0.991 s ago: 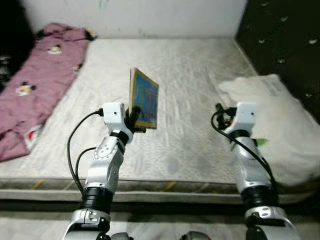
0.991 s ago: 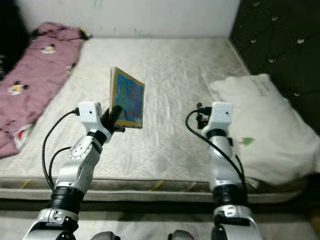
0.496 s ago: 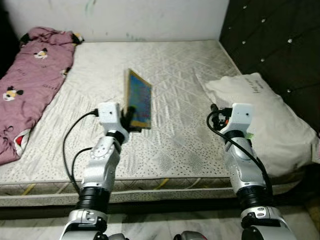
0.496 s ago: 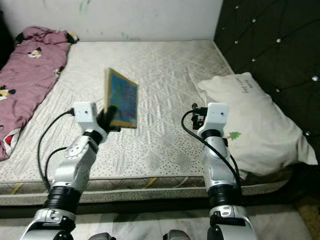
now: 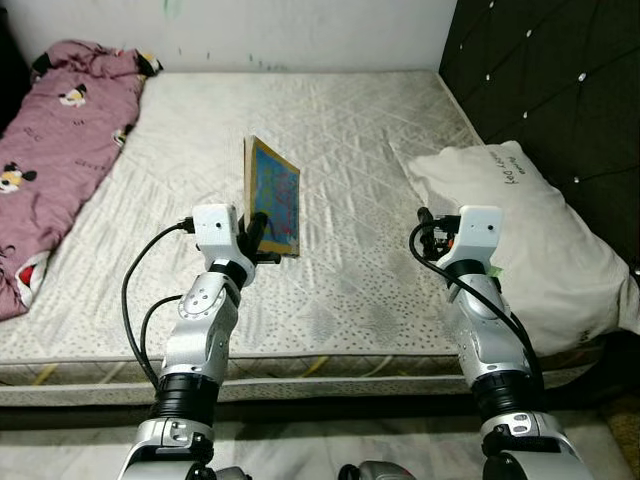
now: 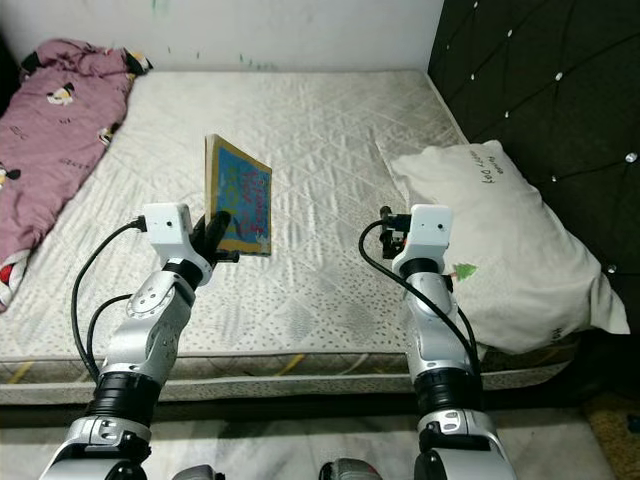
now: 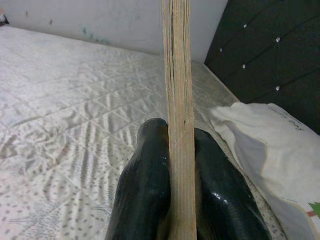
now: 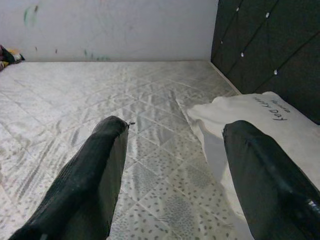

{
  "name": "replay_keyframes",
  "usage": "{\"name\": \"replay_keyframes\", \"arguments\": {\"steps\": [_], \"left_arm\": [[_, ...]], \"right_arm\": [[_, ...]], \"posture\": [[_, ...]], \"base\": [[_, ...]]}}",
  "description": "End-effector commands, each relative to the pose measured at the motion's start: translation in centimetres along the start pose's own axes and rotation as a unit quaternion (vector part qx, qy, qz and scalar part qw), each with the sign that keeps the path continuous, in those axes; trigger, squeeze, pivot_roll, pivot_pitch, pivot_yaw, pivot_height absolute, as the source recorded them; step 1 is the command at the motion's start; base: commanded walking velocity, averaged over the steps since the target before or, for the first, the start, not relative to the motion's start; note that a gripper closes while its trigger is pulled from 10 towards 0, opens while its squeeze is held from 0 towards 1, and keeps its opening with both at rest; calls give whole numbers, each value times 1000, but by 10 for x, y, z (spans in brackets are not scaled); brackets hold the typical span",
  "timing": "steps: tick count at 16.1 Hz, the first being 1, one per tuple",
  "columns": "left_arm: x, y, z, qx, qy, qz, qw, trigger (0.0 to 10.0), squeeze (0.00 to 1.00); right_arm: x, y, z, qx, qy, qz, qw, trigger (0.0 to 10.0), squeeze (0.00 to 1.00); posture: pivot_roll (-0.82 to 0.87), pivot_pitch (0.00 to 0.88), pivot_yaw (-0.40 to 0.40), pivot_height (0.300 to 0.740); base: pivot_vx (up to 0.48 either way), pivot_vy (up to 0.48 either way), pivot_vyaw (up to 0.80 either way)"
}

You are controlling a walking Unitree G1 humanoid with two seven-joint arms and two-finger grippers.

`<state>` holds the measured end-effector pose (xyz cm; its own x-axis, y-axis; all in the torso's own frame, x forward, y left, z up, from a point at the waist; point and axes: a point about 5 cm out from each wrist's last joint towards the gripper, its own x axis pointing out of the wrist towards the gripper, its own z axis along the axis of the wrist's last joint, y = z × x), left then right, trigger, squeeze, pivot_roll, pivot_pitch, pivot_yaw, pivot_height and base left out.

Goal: Clean up the room

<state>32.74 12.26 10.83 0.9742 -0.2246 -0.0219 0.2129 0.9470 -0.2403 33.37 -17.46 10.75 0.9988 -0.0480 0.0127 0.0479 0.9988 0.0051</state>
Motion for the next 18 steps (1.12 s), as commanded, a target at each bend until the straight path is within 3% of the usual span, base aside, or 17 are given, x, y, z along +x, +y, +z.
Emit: {"name": "replay_keyframes", "arguments": {"steps": [1, 10, 18], "left_arm": [[2, 0, 10, 6, -20, -1, 1000, 10000, 0], [2, 1, 9, 6, -17, -1, 1000, 10000, 0], [1, 0, 12, -2, -33, -14, 999, 10000, 0]], "right_arm": [[1, 0, 1, -2, 0, 0, 1000, 10000, 0], [1, 0, 0, -5, 0, -3, 1000, 10000, 0], [1, -1, 0, -4, -1, -2, 1000, 10000, 0]], "posture": [[-25, 0, 22, 740], [-25, 0, 23, 740], [-25, 0, 22, 740]], "base": [[0, -371, 0], [0, -377, 0], [0, 0, 0]]}}
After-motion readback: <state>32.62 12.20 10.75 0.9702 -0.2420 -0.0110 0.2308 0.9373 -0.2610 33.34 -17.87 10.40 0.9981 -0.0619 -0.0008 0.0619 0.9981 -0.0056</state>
